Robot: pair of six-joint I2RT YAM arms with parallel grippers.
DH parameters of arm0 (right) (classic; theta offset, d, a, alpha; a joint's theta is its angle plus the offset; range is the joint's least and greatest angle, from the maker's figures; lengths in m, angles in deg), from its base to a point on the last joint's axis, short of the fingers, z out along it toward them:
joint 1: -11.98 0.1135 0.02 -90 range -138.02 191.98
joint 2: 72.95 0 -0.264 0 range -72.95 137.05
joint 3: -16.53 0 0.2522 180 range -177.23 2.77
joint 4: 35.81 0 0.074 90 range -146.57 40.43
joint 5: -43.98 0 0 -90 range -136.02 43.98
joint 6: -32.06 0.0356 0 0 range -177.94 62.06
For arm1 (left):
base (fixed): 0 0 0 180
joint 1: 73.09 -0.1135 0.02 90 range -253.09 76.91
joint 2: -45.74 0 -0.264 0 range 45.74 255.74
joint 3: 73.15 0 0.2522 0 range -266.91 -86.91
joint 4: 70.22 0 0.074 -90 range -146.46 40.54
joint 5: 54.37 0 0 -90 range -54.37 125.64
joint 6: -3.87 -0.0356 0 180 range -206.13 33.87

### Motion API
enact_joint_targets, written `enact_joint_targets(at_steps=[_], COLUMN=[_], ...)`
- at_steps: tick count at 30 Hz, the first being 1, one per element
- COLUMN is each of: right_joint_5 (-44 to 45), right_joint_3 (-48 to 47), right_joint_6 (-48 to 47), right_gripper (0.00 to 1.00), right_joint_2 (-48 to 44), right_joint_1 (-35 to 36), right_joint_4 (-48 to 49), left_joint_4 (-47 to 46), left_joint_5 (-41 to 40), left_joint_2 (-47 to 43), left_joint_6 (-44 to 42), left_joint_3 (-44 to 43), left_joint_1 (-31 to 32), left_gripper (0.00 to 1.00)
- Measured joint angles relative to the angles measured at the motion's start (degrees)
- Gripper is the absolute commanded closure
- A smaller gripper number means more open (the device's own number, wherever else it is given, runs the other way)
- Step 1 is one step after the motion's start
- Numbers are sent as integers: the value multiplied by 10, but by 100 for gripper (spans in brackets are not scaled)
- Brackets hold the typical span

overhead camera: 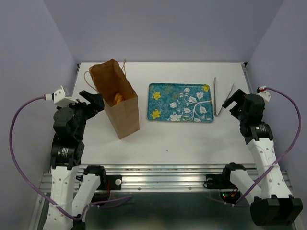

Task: Take the fake bread out of the paper bag
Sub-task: Adjust the paper bag at the center of the board.

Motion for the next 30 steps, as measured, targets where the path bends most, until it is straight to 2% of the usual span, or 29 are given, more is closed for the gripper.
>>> enact_joint_targets(at_steps=[7,14,16,17,19,20,22,27,30], right_joint_5=[-4,4,6,7,10,12,18,27,33], right_joint_3=[1,1,1,1,1,1,1,1,1], right_joint_6=[-11,-20,-22,-24,-27,-28,-30,-32,-34], right_gripper=[0,0,0,0,0,0,0,0,0], right_joint_2=[21,41,44,46,49,50,50,50,51], right_joint_1=[0,0,0,0,0,0,0,0,0], right_joint_4=[31,40,42,42,42,42,42,42,42], left_joint_4=[0,17,20,21,26,28,35,36,4], left_joint_5=[18,-7,-16,-23,-27,-28,-29,-38,-29], left_joint_2=[87,186,215,236,262,274,300,330,351], left_joint_6=[10,18,18,17,10,6,-6,-56,-125], left_joint_3=[-48,-87,-92,-95,-100,-105,-125,-172,-204], left_joint_1=[0,0,0,0,0,0,0,1,1], left_gripper=[1,3,13,38,62,82,100,100,100])
